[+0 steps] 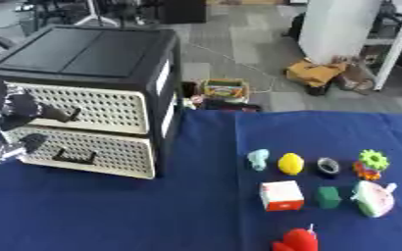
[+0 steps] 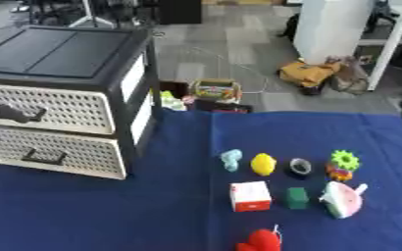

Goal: Pick up objects from table and place into drawer.

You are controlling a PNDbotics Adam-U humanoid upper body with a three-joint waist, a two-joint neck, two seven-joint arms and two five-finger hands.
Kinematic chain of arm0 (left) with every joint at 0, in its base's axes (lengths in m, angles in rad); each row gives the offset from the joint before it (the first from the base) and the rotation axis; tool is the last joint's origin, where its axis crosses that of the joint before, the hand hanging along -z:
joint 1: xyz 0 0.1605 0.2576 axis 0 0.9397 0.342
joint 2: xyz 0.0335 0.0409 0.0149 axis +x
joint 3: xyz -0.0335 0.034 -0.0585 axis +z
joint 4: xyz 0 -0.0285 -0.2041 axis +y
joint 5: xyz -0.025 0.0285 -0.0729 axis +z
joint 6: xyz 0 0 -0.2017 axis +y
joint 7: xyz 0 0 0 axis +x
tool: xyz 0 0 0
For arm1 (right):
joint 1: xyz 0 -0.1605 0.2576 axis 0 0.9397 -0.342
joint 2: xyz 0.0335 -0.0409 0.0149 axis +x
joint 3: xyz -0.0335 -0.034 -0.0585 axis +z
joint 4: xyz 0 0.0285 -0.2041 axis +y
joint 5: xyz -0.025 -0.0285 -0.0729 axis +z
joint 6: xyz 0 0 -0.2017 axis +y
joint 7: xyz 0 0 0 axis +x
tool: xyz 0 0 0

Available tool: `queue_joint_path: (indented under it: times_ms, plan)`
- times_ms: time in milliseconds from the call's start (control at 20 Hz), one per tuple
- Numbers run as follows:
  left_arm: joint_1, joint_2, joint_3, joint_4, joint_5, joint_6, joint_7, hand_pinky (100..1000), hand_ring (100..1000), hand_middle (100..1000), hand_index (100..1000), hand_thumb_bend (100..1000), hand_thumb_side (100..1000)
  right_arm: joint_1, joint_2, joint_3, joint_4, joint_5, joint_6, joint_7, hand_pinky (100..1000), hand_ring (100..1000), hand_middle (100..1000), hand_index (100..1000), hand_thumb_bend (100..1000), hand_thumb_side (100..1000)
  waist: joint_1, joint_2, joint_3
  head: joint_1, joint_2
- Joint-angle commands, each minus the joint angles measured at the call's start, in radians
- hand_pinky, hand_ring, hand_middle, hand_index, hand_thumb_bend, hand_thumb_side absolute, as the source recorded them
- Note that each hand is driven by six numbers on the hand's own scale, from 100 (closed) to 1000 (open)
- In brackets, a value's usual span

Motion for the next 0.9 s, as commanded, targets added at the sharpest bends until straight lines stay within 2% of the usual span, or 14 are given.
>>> queue_joint_path:
  times_ms: [50, 450, 650, 700, 900]
  plan:
    - [-0.014, 0.044, 0.028, -0.013, 0.010, -0.223, -0.213, 100, 100, 125, 859, 100, 1000, -0.008, -0.014, -0.006, -0.016, -0.006, -0.002, 0.006, 688, 705, 479, 842, 100, 1000, 0.002, -0.016, -0.001, -0.002, -0.014]
    - [0.002, 0.065, 0.039, -0.049, -0.001, -0.223, -0.180, 100, 100, 100, 852, 100, 1000, -0.007, -0.010, -0.006, -0.016, -0.007, 0.001, 0.011, 692, 706, 474, 843, 100, 1000, 0.001, -0.011, -0.003, -0.006, -0.019]
    - [0.004, 0.080, 0.068, -0.071, 0.027, -0.223, -0.159, 100, 100, 100, 813, 100, 1000, -0.005, -0.009, -0.006, -0.016, -0.008, 0.002, 0.013, 693, 706, 472, 842, 100, 1000, 0.002, -0.010, -0.001, -0.007, -0.017]
    - [0.002, 0.079, 0.073, -0.067, 0.025, -0.223, -0.153, 100, 100, 100, 751, 100, 1000, -0.006, -0.009, -0.006, -0.016, -0.010, 0.002, 0.014, 694, 706, 471, 841, 100, 1000, 0.002, -0.010, -0.001, -0.006, -0.018]
    - [-0.009, 0.067, 0.082, -0.033, -0.011, -0.223, -0.108, 100, 100, 100, 762, 100, 1000, -0.006, -0.007, -0.006, -0.016, -0.014, 0.002, 0.017, 695, 706, 469, 838, 100, 1000, 0.002, -0.009, -0.004, -0.006, -0.025]
